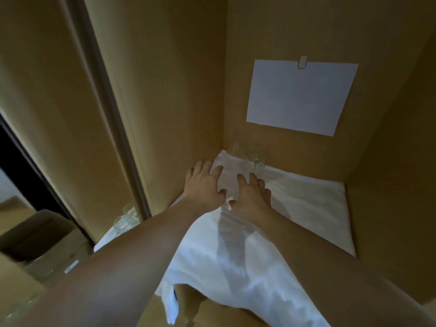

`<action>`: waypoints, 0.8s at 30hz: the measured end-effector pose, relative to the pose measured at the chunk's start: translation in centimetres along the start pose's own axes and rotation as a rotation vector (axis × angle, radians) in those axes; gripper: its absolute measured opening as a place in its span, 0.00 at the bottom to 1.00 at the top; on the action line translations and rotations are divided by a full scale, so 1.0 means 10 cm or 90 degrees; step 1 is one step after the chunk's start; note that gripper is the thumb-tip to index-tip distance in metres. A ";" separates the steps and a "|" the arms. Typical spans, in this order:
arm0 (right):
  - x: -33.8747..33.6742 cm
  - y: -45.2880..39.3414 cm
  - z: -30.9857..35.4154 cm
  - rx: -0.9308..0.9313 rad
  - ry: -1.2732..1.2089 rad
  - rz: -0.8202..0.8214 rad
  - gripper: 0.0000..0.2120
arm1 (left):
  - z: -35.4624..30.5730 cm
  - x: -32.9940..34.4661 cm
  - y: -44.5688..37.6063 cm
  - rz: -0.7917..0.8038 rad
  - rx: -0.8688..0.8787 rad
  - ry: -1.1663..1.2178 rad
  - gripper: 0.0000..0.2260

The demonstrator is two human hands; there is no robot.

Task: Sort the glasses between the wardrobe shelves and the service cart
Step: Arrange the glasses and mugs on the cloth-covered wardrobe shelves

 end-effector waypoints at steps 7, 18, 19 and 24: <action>0.08 0.29 0.45 -0.010 0.014 -0.006 0.37 | 0.42 -0.20 0.43 -0.017 -0.004 0.041 0.29; 0.52 0.84 1.79 0.003 0.050 -0.020 0.38 | 1.75 -0.43 1.43 0.000 -0.012 0.045 0.26; 0.58 0.92 1.97 0.008 0.051 -0.021 0.39 | 1.94 -0.49 1.53 0.006 -0.018 0.044 0.26; 0.72 1.16 2.60 0.026 0.024 -0.019 0.35 | 2.55 -0.70 1.89 0.032 -0.045 0.042 0.27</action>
Point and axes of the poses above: each hand's wrist, its own y-axis away from the middle knuckle, its own x-axis out of the palm, z = x × y, the point moved 3 cm from there along -y, towards the middle knuckle, and after that the axes turned 7 degrees about -x, right-handed, at the moved point
